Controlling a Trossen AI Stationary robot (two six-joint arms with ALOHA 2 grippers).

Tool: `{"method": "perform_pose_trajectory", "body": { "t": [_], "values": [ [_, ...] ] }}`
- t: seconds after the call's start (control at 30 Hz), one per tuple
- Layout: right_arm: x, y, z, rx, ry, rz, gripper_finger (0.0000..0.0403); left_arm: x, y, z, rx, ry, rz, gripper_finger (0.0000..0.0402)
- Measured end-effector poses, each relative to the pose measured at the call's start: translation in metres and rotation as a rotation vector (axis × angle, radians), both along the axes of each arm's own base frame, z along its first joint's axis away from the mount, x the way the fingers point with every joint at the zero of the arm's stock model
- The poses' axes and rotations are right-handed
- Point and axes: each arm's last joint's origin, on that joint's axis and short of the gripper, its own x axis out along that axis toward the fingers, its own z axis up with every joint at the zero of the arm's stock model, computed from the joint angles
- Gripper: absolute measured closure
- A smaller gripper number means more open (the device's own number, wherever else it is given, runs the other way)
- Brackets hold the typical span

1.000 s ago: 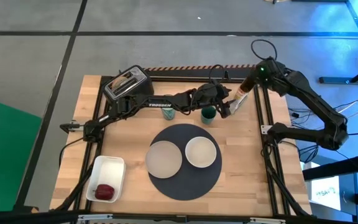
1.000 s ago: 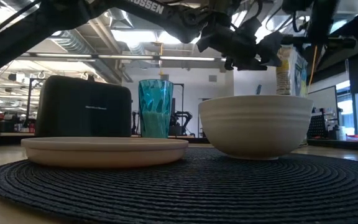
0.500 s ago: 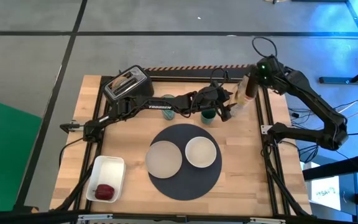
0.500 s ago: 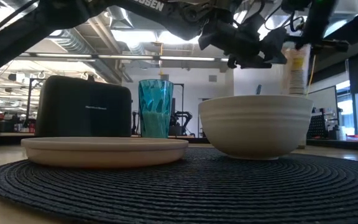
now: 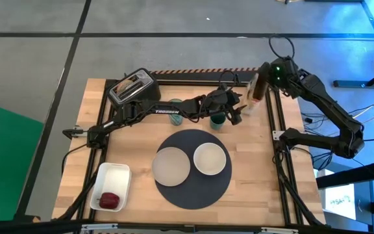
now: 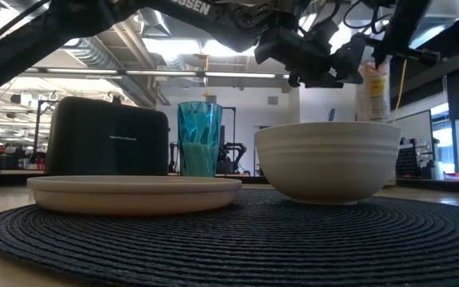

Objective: Arrange a breakfast setting
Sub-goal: Pour the cereals from the cereal box into the white bowl

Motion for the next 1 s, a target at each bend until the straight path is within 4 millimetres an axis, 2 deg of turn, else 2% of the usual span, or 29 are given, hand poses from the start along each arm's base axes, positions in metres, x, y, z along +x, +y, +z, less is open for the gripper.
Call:
{"method": "perform_pose_trajectory", "body": {
  "t": [0.13,0.4,0.53,0.63,0.8,1.0],
  "values": [
    [0.003,-0.003,0.004,-0.045,-0.066,-0.03,0.0402,0.001,-0.004,0.002,0.001,-0.018,-0.036,0.0162],
    [0.004,-0.004,0.009,-0.109,0.026,0.13,0.0403,-0.001,-0.001,-0.004,0.007,0.046,0.034,0.0162],
    [0.005,-0.002,0.011,-0.131,0.155,0.321,0.0403,-0.004,-0.002,-0.005,0.004,0.112,0.047,0.0162],
    [0.004,0.002,0.015,-0.156,0.244,0.468,0.0403,-0.01,-0.001,0.001,0.024,0.159,0.045,0.0162],
    [0.002,0.011,0.023,-0.229,0.308,0.723,0.0403,-0.022,0.009,0.022,0.03,0.188,0.011,0.0162],
    [-0.005,0.029,0.029,-0.336,0.316,1.028,0.0403,-0.038,0.026,0.05,-0.013,0.155,-0.158,0.0162]
  ]
}}
